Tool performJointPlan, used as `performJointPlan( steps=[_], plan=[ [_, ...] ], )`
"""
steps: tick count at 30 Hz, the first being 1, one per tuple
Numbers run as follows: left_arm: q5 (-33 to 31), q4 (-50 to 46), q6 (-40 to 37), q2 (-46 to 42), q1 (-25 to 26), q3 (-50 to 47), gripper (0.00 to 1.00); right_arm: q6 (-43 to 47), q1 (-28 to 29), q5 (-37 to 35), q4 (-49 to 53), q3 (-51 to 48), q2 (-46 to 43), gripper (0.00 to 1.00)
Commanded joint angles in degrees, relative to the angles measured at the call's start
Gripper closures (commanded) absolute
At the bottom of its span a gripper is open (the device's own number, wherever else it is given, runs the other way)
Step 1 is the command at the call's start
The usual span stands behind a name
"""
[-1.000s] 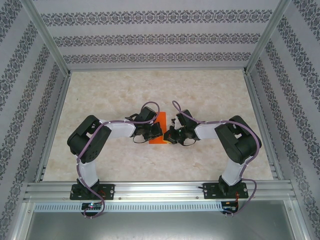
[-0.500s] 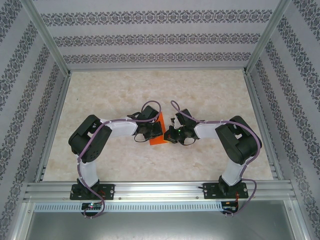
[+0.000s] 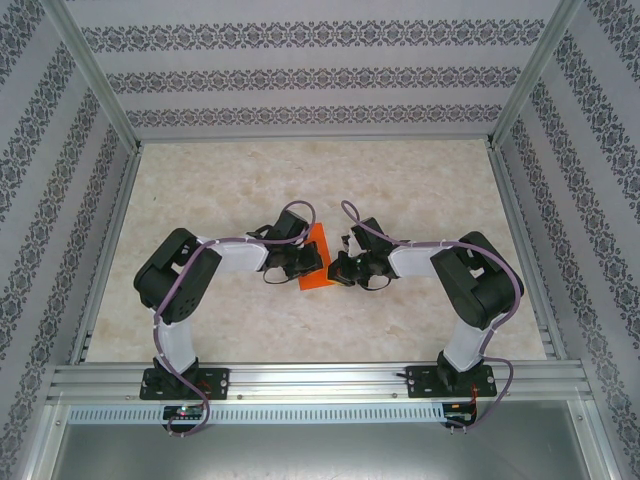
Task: Fold a paper plane with a square sheet of paper (pick it up from the middle)
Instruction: Fold the triangle a second time at the center of the table.
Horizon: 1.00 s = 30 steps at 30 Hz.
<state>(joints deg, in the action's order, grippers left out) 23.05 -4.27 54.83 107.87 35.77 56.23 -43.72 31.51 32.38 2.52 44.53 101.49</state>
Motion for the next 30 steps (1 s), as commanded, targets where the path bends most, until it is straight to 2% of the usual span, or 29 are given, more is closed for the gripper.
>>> performJointPlan(
  steps=[1, 17, 20, 24, 30],
  plan=[
    [-7.43, 2.0, -1.83, 0.7, -4.66, -3.11, 0.95, 0.7, 0.48, -4.57, 8.05, -1.64, 1.82, 0.99],
    [-5.56, 2.09, -4.99, 0.02, -8.6, -3.61, 0.91, 0.66, 0.57, -4.7, 8.61, -1.21, 2.09, 0.99],
    [-3.09, 3.08, -8.18, -0.23, -9.83, -3.75, 0.83, 0.7, 0.56, -4.58, 8.59, -1.03, 2.13, 0.99],
    [-2.31, 1.75, -12.64, -0.48, -10.86, -3.12, 0.83, 0.66, 0.57, -4.32, 8.45, -0.94, 2.22, 0.99],
    [-1.21, 1.77, -12.64, 0.28, -13.85, -3.87, 0.85, 0.57, 0.59, -4.26, 8.91, -0.59, 1.96, 0.99]
  ],
)
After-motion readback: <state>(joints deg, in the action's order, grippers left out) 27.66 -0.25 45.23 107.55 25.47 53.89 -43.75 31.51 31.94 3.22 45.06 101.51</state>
